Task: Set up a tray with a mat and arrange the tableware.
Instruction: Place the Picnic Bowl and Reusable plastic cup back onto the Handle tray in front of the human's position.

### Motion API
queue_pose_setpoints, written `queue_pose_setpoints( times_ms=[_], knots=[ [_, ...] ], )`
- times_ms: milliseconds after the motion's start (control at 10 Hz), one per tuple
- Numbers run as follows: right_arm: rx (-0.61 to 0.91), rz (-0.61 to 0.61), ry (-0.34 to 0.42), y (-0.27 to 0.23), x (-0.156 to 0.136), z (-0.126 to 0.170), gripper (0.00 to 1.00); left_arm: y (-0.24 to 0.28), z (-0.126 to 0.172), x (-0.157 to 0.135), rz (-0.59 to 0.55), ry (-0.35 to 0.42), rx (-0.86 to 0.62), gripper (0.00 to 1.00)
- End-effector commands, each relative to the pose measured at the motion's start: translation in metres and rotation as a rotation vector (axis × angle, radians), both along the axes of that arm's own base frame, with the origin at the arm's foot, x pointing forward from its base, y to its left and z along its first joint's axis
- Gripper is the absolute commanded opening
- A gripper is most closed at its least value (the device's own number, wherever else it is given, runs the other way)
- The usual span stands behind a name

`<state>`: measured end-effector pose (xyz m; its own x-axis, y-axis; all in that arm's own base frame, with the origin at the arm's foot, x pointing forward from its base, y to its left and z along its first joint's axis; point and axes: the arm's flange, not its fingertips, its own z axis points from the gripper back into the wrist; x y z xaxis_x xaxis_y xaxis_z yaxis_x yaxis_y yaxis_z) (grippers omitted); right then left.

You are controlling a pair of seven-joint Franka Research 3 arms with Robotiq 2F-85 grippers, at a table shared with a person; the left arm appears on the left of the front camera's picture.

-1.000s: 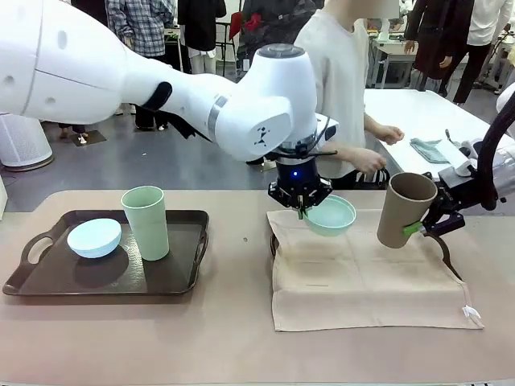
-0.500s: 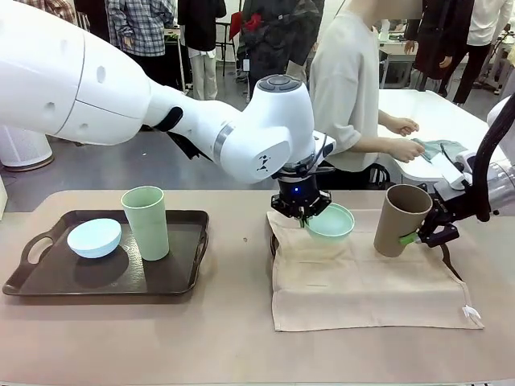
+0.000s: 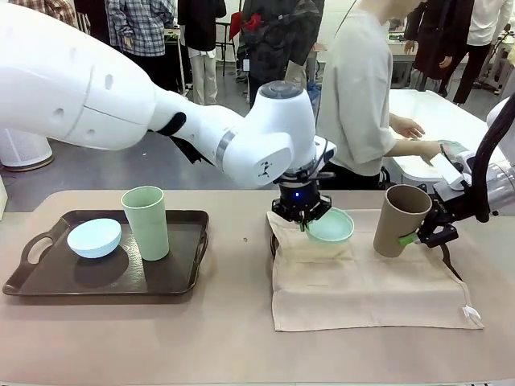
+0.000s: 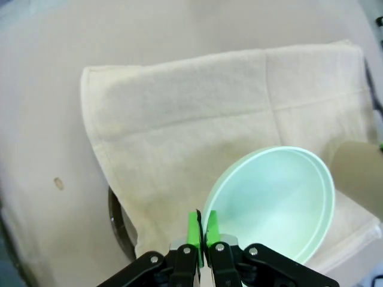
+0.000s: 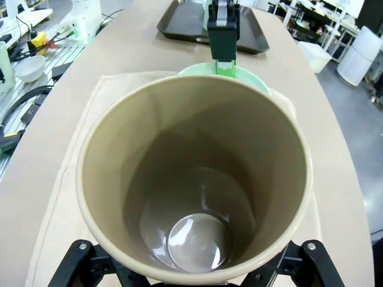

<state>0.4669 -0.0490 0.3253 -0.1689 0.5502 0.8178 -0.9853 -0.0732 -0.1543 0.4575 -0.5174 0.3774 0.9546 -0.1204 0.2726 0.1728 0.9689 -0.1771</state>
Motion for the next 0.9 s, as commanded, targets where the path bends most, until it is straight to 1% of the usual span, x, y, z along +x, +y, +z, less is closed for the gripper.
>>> queue_pose_setpoints(
  times_ms=[0, 200, 400, 500, 600, 700, 800],
  knots=[
    [-0.032, 0.0, 0.013, -0.002, 0.008, -0.014, 0.84, -0.013, -0.036, 0.0, -0.007, -0.037, 0.053, 0.04],
    [-0.035, 0.007, 0.013, -0.002, 0.009, -0.019, 0.84, -0.017, -0.051, 0.001, -0.012, -0.05, 0.056, 0.04],
    [-0.039, 0.013, 0.026, -0.004, 0.011, -0.025, 0.84, -0.018, -0.05, 0.003, -0.009, -0.068, 0.042, 0.04],
    [-0.035, 0.02, 0.034, -0.002, 0.011, -0.027, 1.0, -0.015, -0.047, 0.002, -0.007, -0.069, 0.046, 0.04],
    [-0.037, 0.022, 0.04, -0.002, 0.011, -0.027, 1.0, -0.015, -0.046, 0.002, -0.003, -0.066, 0.047, 0.44],
    [-0.044, 0.018, 0.045, -0.002, 0.011, -0.026, 1.0, -0.016, -0.045, 0.003, -0.004, -0.058, 0.042, 0.64],
    [-0.063, 0.009, 0.054, -0.002, 0.011, -0.025, 1.0, -0.015, -0.044, 0.002, -0.006, -0.051, 0.041, 1.0]
  ],
)
